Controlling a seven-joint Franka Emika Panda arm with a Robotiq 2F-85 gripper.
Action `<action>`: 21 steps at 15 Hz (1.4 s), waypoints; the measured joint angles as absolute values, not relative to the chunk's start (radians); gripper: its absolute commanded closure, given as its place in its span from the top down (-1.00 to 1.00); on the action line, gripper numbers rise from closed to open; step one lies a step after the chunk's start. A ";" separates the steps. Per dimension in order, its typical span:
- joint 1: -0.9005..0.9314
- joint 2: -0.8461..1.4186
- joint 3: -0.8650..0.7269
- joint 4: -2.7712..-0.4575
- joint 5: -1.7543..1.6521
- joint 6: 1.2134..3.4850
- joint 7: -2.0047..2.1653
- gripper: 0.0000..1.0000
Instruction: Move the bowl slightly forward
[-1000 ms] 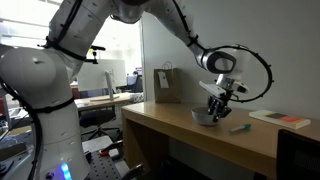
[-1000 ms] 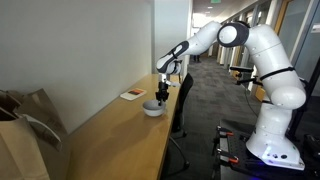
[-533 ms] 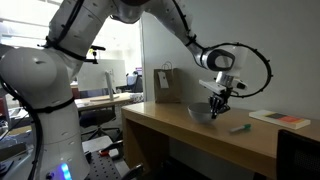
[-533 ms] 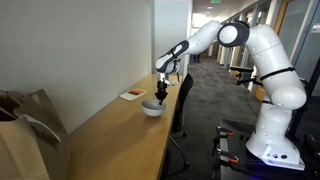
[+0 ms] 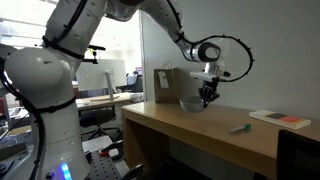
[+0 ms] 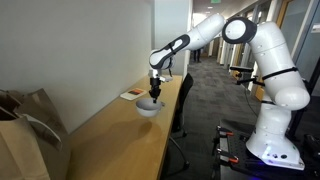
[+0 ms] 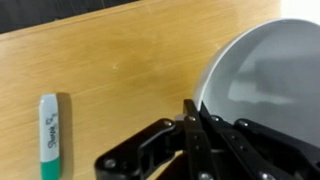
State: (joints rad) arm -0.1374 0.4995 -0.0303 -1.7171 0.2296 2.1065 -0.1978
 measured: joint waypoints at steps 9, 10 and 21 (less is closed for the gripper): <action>-0.122 0.693 -0.035 -1.397 0.126 1.980 -0.130 -0.98; -0.125 0.716 -0.032 -1.362 0.128 1.967 -0.131 -0.98; -0.136 0.857 -0.003 -1.181 0.142 1.950 -0.131 0.19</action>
